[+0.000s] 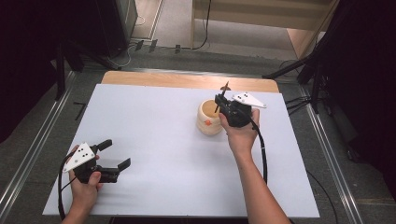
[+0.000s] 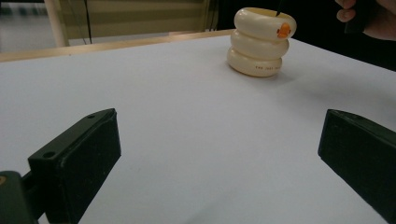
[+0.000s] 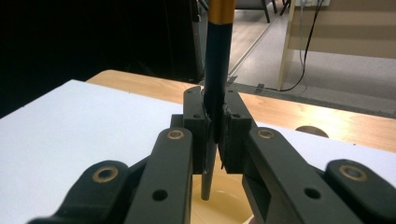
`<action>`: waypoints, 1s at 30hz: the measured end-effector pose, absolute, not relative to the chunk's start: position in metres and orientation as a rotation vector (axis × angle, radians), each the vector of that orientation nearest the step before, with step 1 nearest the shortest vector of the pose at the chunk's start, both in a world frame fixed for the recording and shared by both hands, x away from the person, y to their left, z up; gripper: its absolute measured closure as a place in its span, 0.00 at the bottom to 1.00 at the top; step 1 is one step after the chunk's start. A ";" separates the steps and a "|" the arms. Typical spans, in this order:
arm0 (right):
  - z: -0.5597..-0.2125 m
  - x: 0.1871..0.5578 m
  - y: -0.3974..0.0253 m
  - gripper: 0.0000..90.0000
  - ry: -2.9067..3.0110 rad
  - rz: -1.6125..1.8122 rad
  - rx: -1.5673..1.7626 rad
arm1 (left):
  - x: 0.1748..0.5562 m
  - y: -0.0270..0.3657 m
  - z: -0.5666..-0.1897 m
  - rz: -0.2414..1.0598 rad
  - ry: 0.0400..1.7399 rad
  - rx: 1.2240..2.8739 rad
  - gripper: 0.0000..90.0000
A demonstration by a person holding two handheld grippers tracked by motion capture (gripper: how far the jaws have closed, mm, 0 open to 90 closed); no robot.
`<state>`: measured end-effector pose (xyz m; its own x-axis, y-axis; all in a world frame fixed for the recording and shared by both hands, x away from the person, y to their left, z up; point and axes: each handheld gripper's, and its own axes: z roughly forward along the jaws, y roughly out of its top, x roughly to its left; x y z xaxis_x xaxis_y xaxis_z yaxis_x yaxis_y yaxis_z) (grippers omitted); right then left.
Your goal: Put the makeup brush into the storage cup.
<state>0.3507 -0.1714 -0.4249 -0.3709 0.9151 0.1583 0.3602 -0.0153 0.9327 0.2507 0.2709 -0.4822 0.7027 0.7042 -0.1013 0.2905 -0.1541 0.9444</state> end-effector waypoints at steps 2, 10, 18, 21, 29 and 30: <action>-0.428 0.352 -0.170 0.94 1.752 1.385 1.325 | 0.251 0.271 -0.482 0.438 0.797 1.737 0.00; -0.438 0.355 -0.167 0.94 1.786 1.362 1.345 | 0.251 0.269 -0.483 0.431 0.796 1.741 0.00; -0.447 0.356 -0.164 0.94 1.820 1.328 1.351 | 0.250 0.269 -0.483 0.431 0.795 1.739 0.00; -0.449 0.357 -0.162 0.94 1.830 1.313 1.351 | 0.251 0.270 -0.483 0.431 0.794 1.742 0.00; -0.456 0.358 -0.157 0.93 1.859 1.264 1.370 | 0.250 0.271 -0.483 0.432 0.795 1.736 0.00; -0.456 0.359 -0.157 0.93 1.862 1.259 1.371 | 0.250 0.271 -0.483 0.433 0.796 1.737 0.00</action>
